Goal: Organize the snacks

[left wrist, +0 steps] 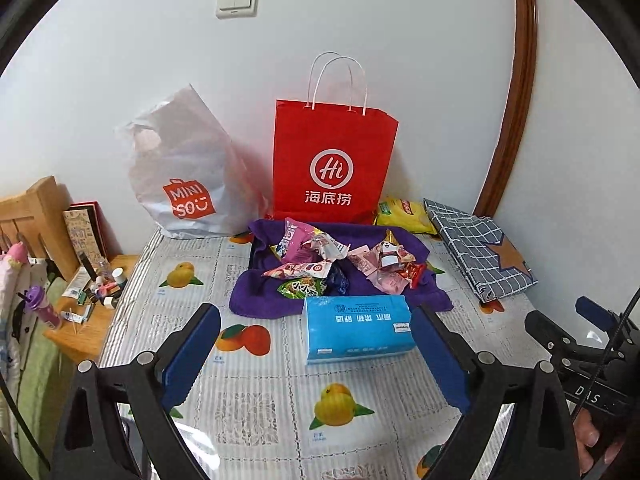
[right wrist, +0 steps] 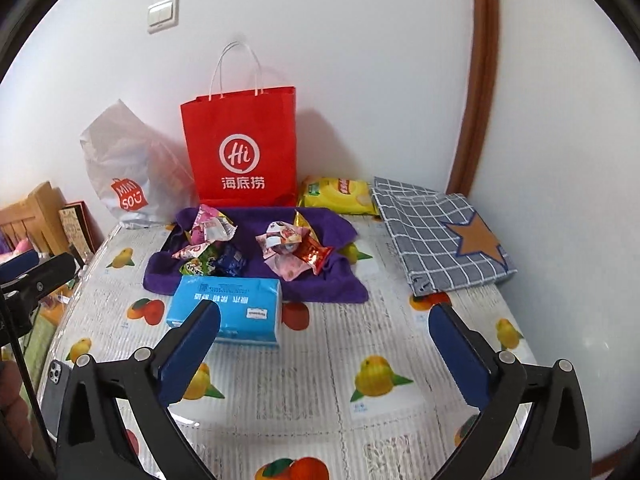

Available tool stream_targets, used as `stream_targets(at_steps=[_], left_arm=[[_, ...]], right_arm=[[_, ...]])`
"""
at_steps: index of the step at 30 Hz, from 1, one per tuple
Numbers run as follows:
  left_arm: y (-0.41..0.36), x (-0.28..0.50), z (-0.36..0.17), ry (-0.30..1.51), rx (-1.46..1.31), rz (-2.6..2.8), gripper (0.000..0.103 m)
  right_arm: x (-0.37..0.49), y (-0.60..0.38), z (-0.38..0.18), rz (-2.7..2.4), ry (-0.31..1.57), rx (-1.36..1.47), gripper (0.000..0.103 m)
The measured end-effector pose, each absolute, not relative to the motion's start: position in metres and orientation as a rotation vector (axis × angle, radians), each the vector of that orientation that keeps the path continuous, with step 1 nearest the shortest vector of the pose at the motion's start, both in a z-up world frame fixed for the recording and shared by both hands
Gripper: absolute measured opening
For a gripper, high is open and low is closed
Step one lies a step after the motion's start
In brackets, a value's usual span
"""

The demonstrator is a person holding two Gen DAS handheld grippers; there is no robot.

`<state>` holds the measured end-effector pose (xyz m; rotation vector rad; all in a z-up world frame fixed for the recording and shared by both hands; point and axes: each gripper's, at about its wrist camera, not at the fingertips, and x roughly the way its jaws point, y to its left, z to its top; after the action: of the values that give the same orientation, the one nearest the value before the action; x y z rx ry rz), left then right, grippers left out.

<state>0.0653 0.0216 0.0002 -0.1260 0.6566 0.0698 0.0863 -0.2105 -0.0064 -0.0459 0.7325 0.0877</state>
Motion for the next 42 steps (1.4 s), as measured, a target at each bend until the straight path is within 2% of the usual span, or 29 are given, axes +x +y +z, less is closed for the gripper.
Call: stream_targets(at_steps=[42], left_arm=[[0.011, 0.052, 0.001, 0.656, -0.109, 0.081, 0.096]], right_arm=[[0.060, -0.217, 0.006, 0.075, 0.684, -0.043, 0.103]])
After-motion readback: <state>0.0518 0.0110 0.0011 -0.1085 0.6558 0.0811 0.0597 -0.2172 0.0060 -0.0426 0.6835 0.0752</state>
